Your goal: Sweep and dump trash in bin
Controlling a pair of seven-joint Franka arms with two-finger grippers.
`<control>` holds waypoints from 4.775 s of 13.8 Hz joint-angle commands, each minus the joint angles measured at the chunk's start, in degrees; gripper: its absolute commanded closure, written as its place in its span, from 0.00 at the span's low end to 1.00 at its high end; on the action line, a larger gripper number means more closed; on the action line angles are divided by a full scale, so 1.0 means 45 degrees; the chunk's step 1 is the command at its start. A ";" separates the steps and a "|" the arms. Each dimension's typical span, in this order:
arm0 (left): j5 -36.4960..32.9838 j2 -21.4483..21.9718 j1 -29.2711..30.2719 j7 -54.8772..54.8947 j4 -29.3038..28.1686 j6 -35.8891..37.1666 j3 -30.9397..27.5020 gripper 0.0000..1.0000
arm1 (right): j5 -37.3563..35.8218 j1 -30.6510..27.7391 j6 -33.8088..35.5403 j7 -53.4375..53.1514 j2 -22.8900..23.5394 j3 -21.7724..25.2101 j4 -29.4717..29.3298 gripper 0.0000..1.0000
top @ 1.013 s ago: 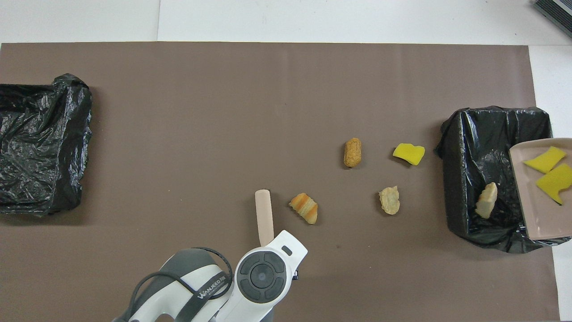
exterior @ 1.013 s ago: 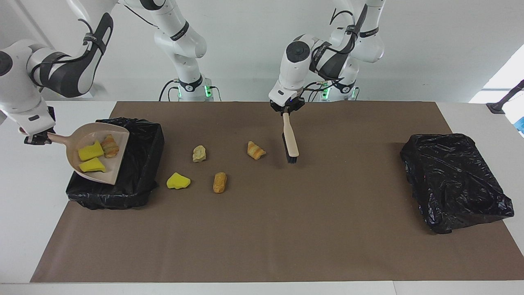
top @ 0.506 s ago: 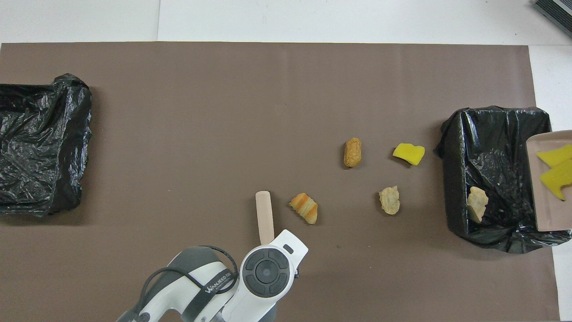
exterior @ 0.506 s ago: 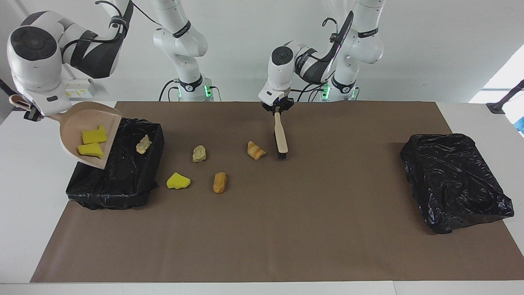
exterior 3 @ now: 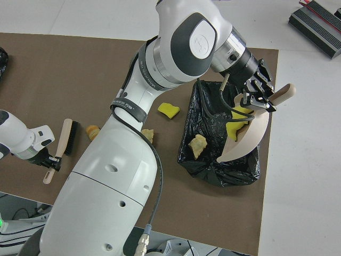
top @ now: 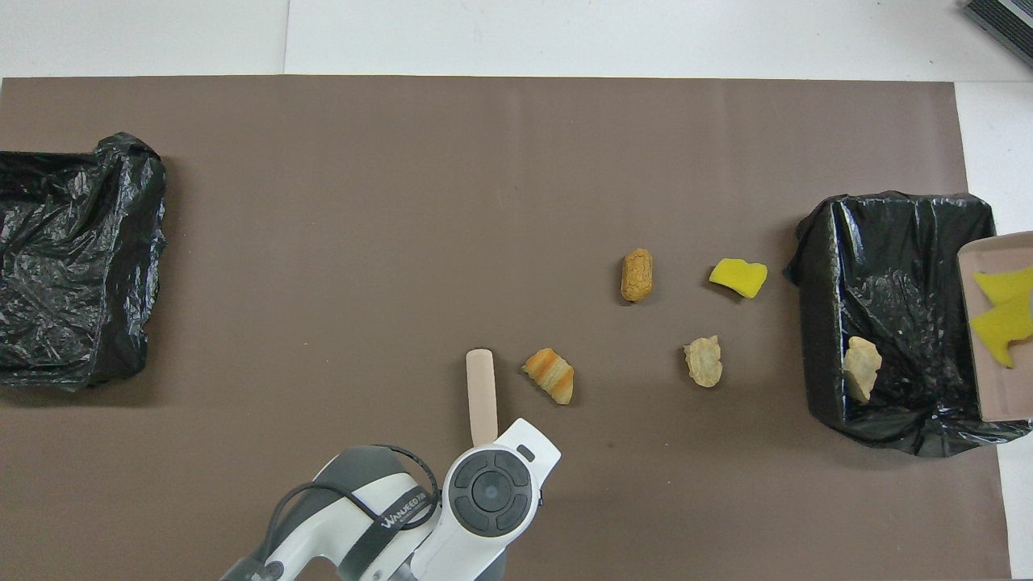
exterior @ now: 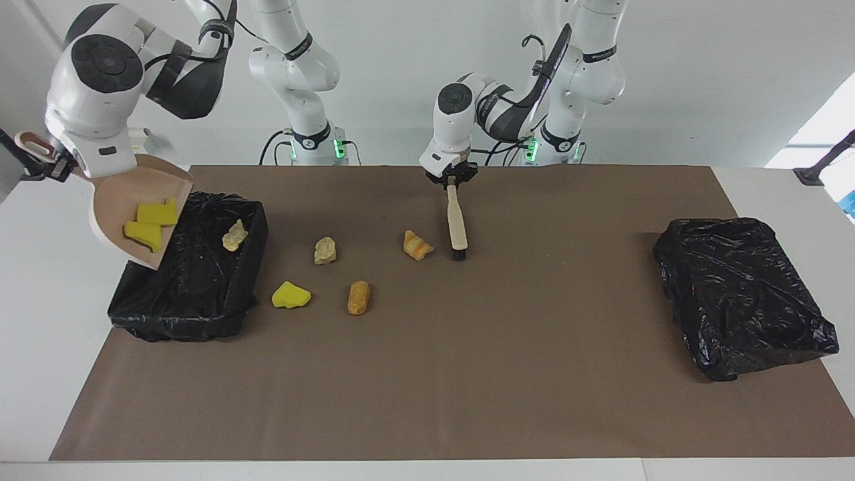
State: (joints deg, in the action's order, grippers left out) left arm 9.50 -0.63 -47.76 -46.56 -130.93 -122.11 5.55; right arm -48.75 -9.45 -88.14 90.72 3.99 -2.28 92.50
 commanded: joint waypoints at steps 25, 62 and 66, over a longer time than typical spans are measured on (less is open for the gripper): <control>-0.1290 0.1802 1.0355 0.9600 0.3661 0.3693 -0.0395 0.00 | 0.9739 0.3579 -0.1307 -1.8648 -0.0166 -0.0236 0.0870 1.00; -0.1192 -0.2005 0.9426 0.7323 0.9681 0.3663 -0.0024 0.00 | 1.1284 1.2040 -0.8225 -3.2094 -0.0925 -0.0392 0.6903 0.00; -0.1270 -0.3682 0.7649 0.7123 1.0459 0.2662 -0.0043 0.00 | 1.1284 1.2975 -1.0427 -3.2914 -0.0420 -0.0392 0.8094 0.10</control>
State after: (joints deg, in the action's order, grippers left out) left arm 4.52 -12.03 -9.55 -13.55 -88.79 -109.44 6.20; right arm 1.02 47.40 -129.72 -55.62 1.91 -4.02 124.99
